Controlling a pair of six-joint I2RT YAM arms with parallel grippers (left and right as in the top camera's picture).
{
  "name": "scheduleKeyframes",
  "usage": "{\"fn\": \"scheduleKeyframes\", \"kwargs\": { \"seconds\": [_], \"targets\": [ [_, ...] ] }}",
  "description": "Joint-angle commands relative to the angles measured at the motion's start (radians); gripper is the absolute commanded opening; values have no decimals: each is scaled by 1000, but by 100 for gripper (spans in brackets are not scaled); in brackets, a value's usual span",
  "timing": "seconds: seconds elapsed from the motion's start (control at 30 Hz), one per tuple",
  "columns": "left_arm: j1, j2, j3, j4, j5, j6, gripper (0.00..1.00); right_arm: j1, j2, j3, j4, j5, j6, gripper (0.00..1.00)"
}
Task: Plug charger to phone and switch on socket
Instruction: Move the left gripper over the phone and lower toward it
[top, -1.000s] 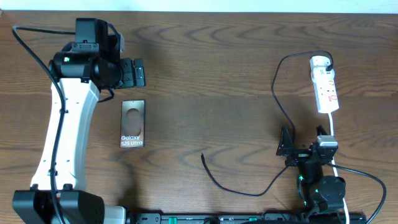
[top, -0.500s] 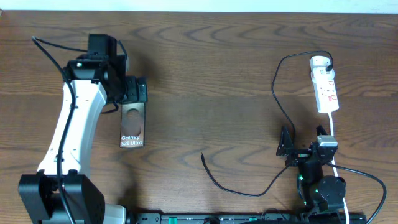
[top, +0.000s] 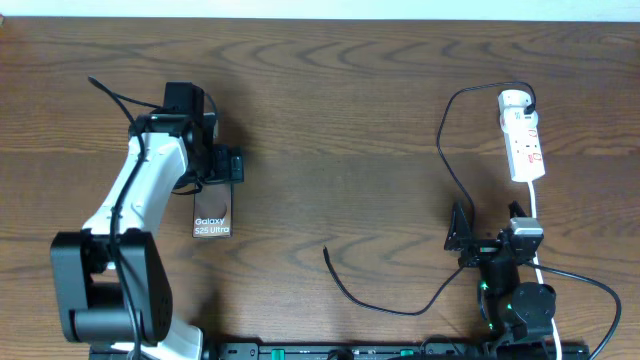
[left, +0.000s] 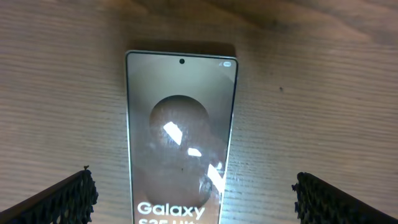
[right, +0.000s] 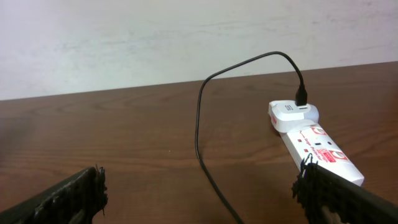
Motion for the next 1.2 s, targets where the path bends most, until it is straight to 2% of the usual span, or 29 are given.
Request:
{"fn": "scheduleKeyframes", "kwargs": {
  "seconds": [0.0,0.17,1.17],
  "targets": [
    [5,56,-8,12,-15,13,99,-5,-4,-1,-4,5,7,99],
    [5,105,-8,24,-67,13,99,-5,-4,-1,-4,5,7,99],
    [5,124,-8,32,-66,13,99,-5,-4,-1,-4,4,7,99]
  ]
}}
